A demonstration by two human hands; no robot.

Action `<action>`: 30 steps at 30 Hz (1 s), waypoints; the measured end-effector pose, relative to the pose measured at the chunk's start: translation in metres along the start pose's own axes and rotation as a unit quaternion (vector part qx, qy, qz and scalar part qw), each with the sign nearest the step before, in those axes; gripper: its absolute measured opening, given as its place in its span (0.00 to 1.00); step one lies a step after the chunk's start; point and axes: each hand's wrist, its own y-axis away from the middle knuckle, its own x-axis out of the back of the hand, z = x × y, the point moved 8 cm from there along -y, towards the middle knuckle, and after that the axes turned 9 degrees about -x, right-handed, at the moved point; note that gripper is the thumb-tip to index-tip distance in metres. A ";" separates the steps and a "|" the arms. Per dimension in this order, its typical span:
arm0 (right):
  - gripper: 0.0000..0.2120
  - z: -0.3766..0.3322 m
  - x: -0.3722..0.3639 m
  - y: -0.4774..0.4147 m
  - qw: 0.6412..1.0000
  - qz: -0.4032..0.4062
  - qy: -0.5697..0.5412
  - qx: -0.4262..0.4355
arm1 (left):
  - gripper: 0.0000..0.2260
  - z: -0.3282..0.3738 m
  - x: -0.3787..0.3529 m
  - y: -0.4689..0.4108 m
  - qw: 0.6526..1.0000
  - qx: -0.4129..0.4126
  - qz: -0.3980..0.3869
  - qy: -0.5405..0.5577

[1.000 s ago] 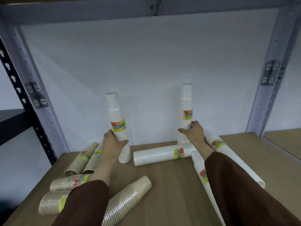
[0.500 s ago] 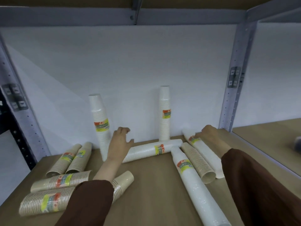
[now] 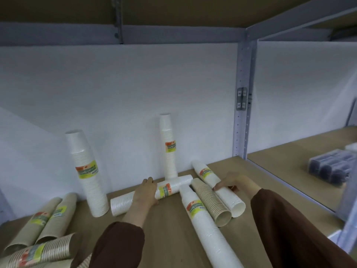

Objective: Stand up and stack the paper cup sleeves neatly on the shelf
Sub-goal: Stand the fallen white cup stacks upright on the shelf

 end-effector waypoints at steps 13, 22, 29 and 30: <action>0.27 0.001 0.065 0.019 0.983 0.107 -0.097 0.110 | 0.24 -0.033 0.047 0.032 0.975 0.021 0.200 0.096; 0.21 0.003 0.097 0.032 0.921 0.283 -0.171 0.205 | 0.19 -0.055 0.073 0.047 0.803 0.187 0.377 0.423; 0.21 0.019 0.084 0.029 0.899 0.330 -0.202 0.205 | 0.21 -0.043 0.057 0.043 0.824 0.168 0.345 0.418; 0.20 0.020 0.083 0.030 0.893 0.336 -0.213 0.209 | 0.21 -0.043 0.057 0.043 0.823 0.166 0.345 0.419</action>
